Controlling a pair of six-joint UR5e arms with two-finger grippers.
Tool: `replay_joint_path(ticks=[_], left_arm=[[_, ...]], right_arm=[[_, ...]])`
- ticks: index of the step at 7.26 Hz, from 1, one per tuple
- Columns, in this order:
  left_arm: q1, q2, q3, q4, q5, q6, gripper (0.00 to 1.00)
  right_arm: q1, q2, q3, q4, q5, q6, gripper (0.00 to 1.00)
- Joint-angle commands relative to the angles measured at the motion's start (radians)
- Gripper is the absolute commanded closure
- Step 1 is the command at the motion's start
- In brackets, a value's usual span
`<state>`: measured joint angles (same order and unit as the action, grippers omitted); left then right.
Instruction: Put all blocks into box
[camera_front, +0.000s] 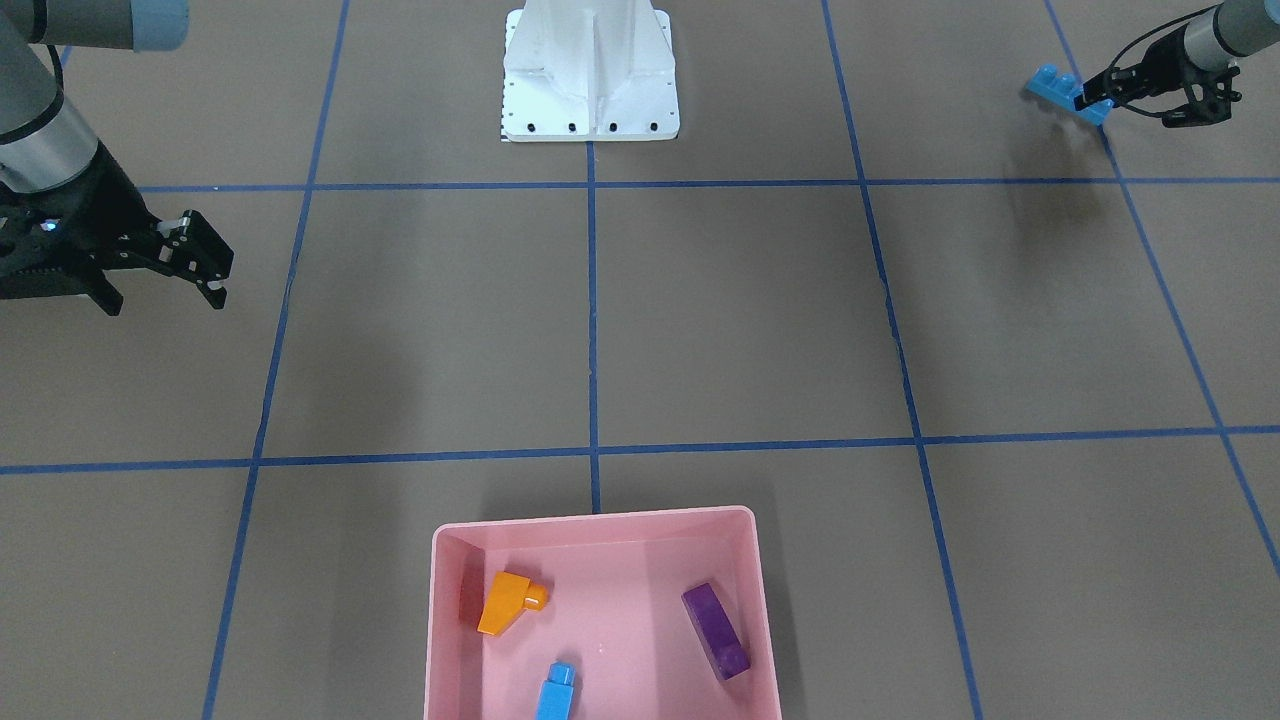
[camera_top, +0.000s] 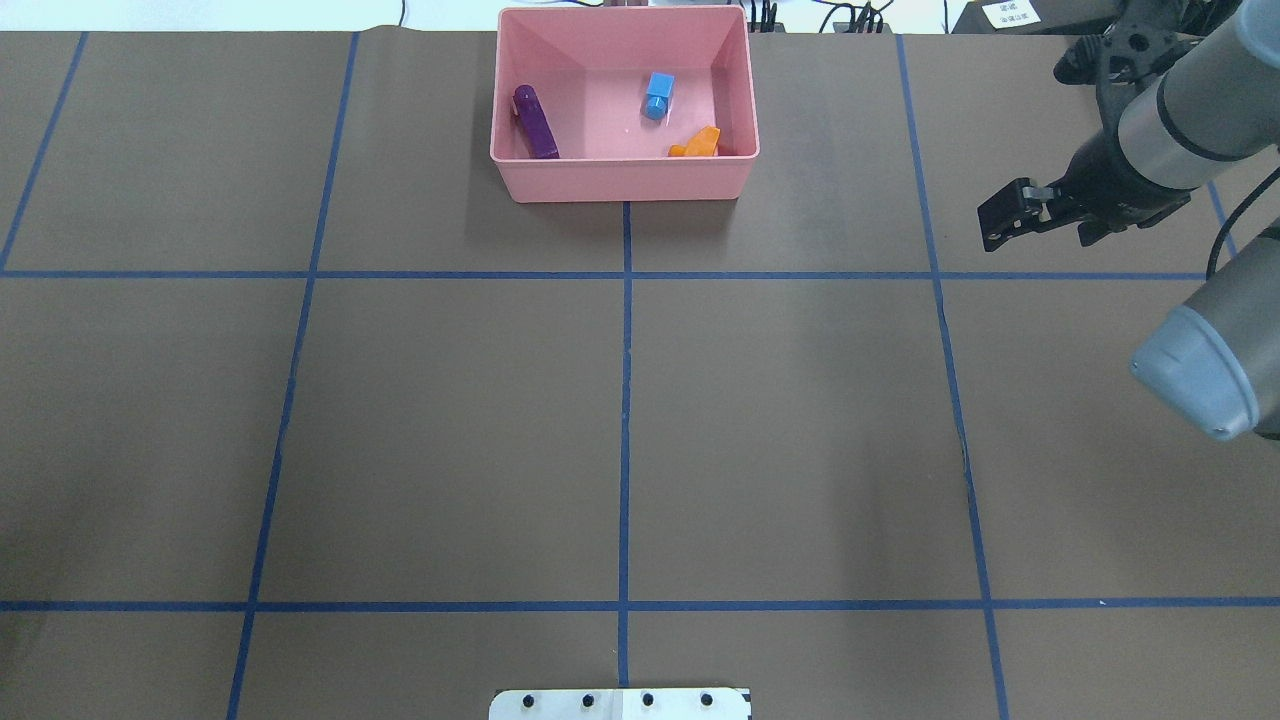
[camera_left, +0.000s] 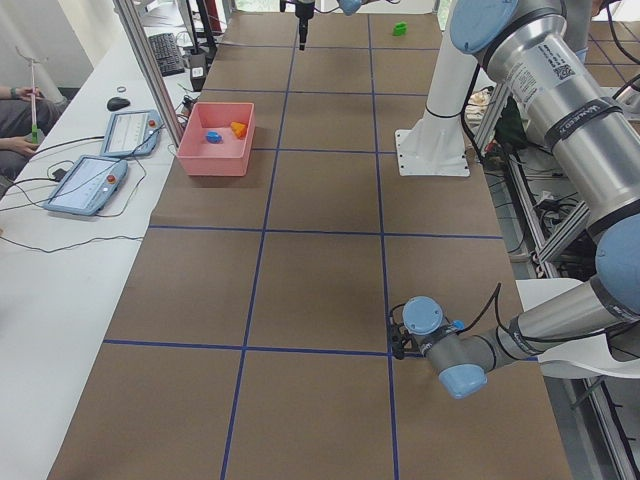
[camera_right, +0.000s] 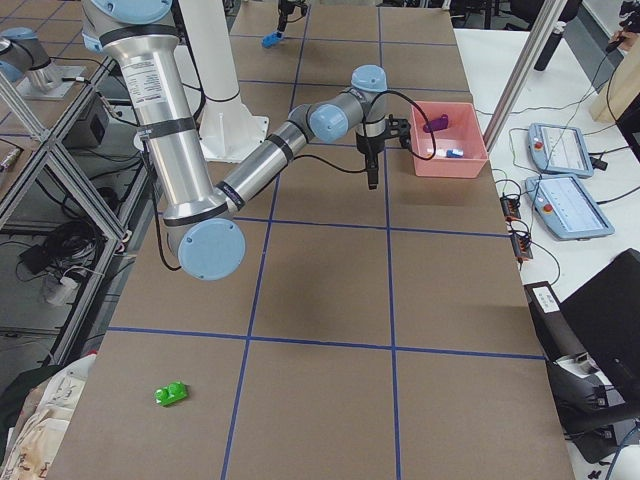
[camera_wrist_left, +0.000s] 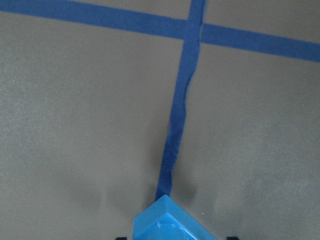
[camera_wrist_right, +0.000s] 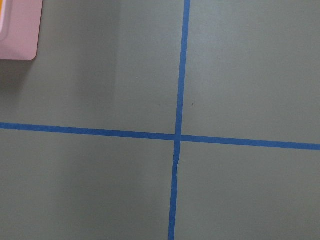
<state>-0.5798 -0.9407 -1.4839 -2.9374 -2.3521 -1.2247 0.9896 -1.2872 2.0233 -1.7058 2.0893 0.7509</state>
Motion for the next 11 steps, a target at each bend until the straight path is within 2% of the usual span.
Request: replay_joint_path(ticks=[1, 10, 11], left_arm=[[0.034, -0.001, 0.002, 0.003, -0.001, 0.001, 0.23], [0.093, -0.004, 0.010, 0.004, 0.007, 0.001, 0.18], [0.095, -0.004, 0.010, 0.004, 0.008, 0.001, 0.28]], right_arm=[[0.001, 0.000, 0.002, 0.000, 0.000, 0.001, 0.01], [0.001, -0.003, 0.008, -0.002, 0.000, 0.001, 0.01], [0.001, -0.003, 0.006, -0.002, 0.000, 0.001, 0.01]])
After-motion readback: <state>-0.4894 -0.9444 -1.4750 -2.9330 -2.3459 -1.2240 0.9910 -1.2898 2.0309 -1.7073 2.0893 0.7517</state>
